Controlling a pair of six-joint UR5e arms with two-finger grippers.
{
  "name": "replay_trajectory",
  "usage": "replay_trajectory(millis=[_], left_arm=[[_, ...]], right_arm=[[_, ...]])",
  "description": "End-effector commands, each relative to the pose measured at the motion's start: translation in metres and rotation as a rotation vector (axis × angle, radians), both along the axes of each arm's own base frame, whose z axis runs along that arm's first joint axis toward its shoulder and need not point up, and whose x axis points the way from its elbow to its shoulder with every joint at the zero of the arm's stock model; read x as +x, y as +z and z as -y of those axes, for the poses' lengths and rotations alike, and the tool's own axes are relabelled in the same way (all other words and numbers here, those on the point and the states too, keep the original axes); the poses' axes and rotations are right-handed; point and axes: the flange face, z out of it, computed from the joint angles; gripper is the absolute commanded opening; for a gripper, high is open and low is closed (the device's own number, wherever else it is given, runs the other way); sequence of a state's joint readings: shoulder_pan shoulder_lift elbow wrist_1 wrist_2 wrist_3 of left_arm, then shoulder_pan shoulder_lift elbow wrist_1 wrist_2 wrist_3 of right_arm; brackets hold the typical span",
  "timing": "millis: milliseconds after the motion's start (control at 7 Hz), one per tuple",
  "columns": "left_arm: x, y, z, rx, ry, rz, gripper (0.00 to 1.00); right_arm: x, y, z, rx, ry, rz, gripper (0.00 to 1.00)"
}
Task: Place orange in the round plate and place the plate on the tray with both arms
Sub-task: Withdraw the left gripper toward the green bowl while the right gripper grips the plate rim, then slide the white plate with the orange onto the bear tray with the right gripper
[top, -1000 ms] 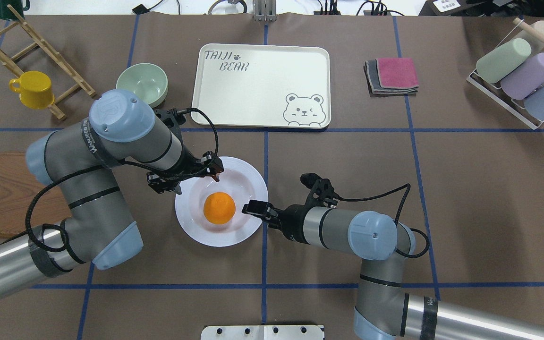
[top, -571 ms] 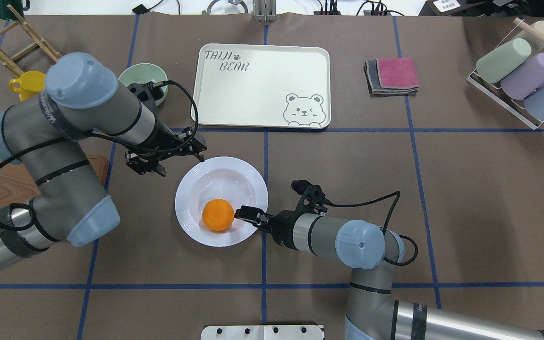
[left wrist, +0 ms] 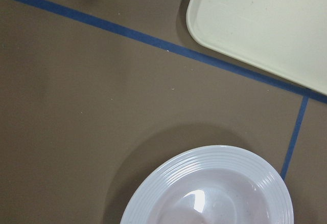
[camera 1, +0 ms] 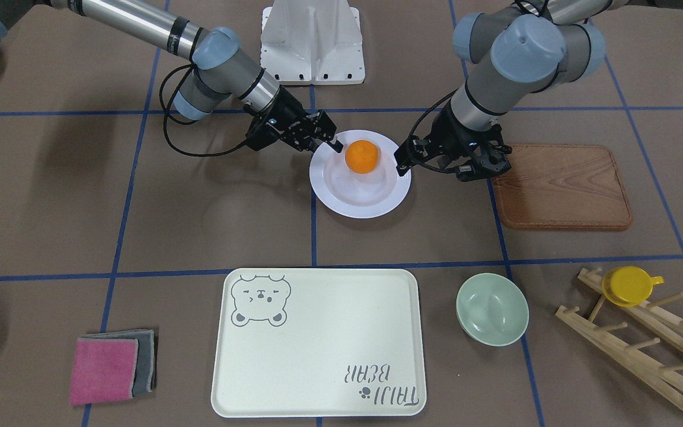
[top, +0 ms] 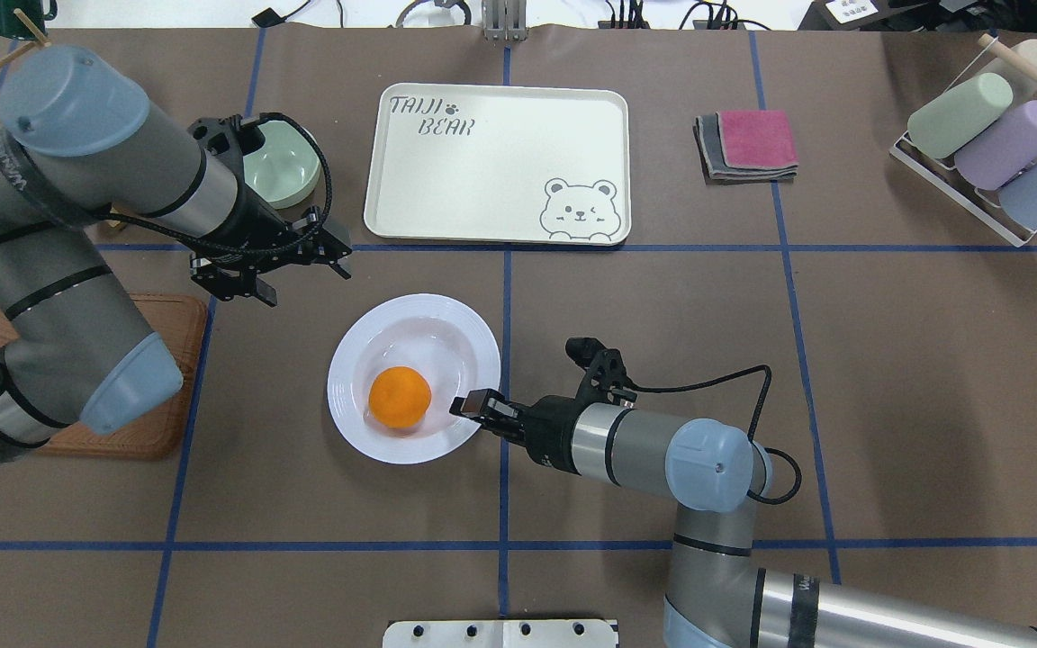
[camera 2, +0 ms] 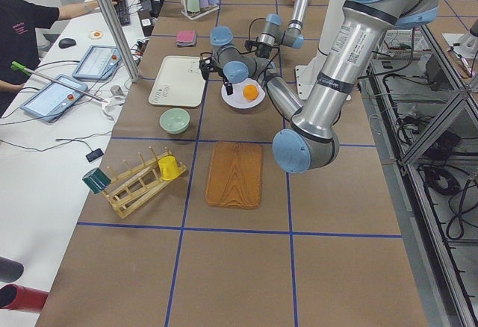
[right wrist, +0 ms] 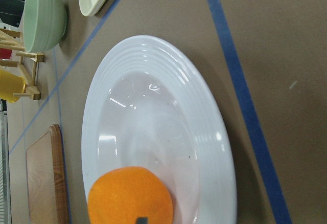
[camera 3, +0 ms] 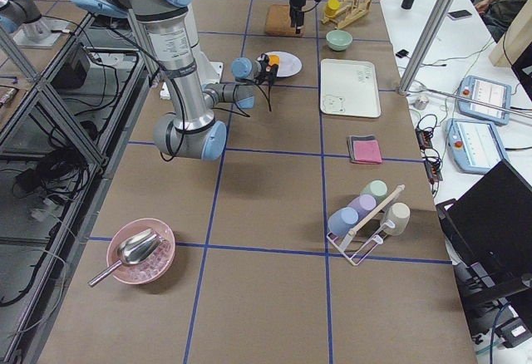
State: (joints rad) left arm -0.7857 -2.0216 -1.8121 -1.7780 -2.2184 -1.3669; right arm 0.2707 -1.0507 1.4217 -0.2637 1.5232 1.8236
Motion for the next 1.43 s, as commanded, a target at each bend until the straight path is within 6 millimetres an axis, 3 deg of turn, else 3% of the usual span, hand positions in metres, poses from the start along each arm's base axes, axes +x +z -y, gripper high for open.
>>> replay_trajectory(millis=[0, 286, 571, 714, 1000, 1143, 1286], left_arm=[[-0.018, 0.006, 0.004, 0.023, 0.001, 0.0, 0.96], [-0.048, 0.01, 0.016, 0.041, -0.015, -0.009, 0.96], [-0.12, 0.051, 0.021, 0.211, 0.007, 0.047, 0.96], [-0.141, 0.07, 0.026, 0.27, 0.023, 0.082, 0.95], [-0.164, 0.099, 0.031, 0.349, 0.067, 0.13, 0.95], [-0.171, 0.118, 0.032, 0.396, 0.08, 0.185, 0.94], [-0.174, 0.131, 0.037, 0.434, 0.097, 0.224, 0.94]], right_arm=[[0.01, -0.006, 0.005, -0.016, 0.009, 0.057, 0.15], [0.015, -0.013, 0.01, -0.02, 0.017, 0.075, 0.02], [0.037, -0.022, 0.032, -0.055, 0.048, 0.17, 0.02], [0.047, -0.03, 0.045, -0.076, 0.068, 0.206, 0.02], [0.076, -0.042, 0.081, -0.127, 0.165, 0.291, 0.02], [0.091, -0.042, 0.112, -0.157, 0.222, 0.302, 0.02], [0.086, -0.048, 0.145, -0.208, 0.29, 0.319, 0.02]])
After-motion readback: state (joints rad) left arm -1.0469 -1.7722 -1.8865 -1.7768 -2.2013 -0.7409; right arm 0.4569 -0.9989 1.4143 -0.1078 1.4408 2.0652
